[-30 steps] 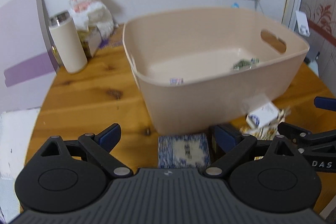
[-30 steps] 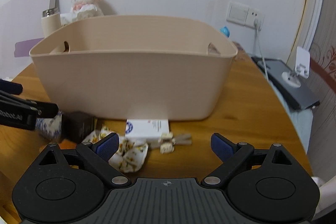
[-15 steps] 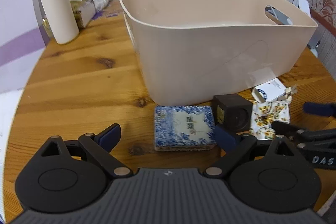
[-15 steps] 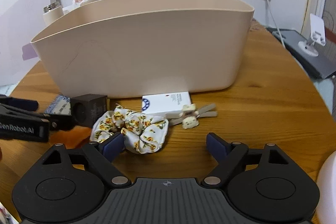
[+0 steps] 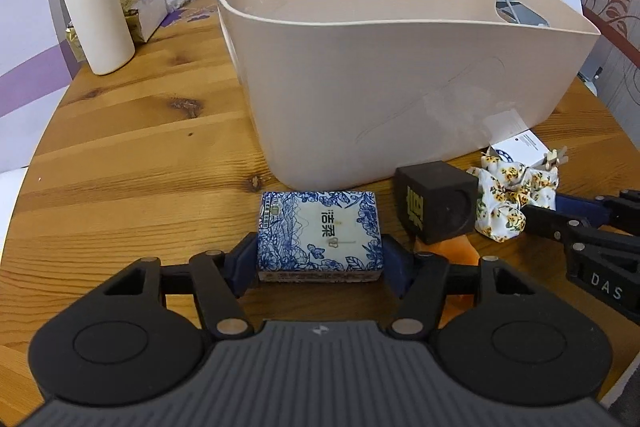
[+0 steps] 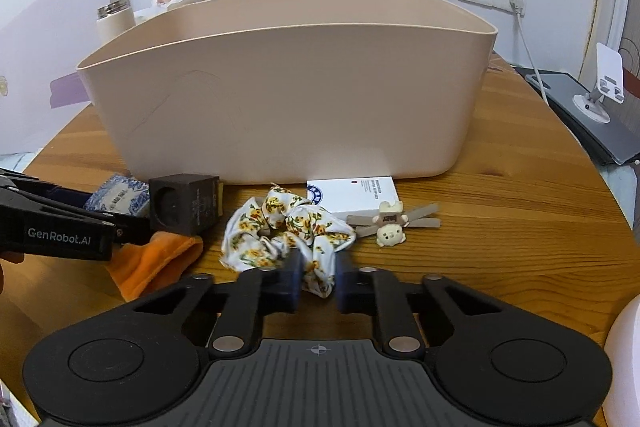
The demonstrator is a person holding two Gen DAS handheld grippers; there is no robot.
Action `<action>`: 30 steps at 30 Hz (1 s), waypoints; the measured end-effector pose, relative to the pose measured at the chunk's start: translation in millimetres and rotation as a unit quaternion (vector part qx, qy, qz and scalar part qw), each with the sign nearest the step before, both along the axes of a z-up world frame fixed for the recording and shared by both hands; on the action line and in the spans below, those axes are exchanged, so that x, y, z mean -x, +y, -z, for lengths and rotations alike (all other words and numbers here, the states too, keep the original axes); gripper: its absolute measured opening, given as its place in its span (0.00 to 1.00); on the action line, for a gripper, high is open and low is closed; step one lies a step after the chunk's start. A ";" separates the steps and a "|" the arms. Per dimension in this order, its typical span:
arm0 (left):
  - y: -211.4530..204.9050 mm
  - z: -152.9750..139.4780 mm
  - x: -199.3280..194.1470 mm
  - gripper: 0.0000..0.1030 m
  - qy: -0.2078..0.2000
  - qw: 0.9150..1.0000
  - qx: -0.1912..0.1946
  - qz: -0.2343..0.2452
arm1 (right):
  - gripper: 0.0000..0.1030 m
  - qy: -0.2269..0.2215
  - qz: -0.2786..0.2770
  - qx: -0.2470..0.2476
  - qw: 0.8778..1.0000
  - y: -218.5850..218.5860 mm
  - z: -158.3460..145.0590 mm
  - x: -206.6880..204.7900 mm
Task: Organize objects
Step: 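Carry both items over the basket and release them inside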
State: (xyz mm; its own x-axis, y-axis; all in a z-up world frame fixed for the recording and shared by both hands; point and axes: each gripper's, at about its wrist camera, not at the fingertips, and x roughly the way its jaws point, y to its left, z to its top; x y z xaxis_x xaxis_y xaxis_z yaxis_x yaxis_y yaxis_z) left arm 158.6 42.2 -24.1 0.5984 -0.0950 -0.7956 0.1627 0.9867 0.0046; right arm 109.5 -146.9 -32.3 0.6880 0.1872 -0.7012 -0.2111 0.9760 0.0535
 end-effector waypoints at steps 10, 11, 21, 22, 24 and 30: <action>9.6 -18.1 15.6 0.63 -0.021 1.000 0.009 -0.001 | 0.09 -0.033 0.009 -0.009 0.999 -13.0 -23.5 24.6; 9.4 -22.0 18.7 0.63 -0.025 1.000 0.011 0.001 | 0.09 -0.036 0.009 -0.015 0.999 -15.4 -27.2 27.0; 3.8 -73.6 47.3 0.63 -0.092 0.995 0.026 0.024 | 0.09 -0.119 0.057 -0.033 0.991 -38.2 -78.9 36.7; 3.4 -79.7 48.6 0.63 -0.099 0.994 0.029 0.024 | 0.09 -0.126 0.058 -0.033 0.990 -39.3 -84.4 35.0; 3.1 -93.9 50.9 0.63 -0.115 0.992 0.036 0.024 | 0.09 -0.139 0.061 -0.035 0.988 -41.8 -94.3 31.5; -0.2 -121.3 39.5 0.63 -0.143 0.989 0.040 0.016 | 0.09 -0.168 0.065 -0.047 0.982 -42.1 -117.2 15.9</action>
State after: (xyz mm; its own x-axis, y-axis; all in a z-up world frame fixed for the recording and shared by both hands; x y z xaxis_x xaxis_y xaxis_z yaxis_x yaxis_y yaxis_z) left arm 119.1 42.0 97.2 0.7940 -0.1739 -0.5825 0.1974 0.9800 -0.0236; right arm 93.6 -189.0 84.9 0.9003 0.1357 -0.4135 -0.1066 0.9900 0.0927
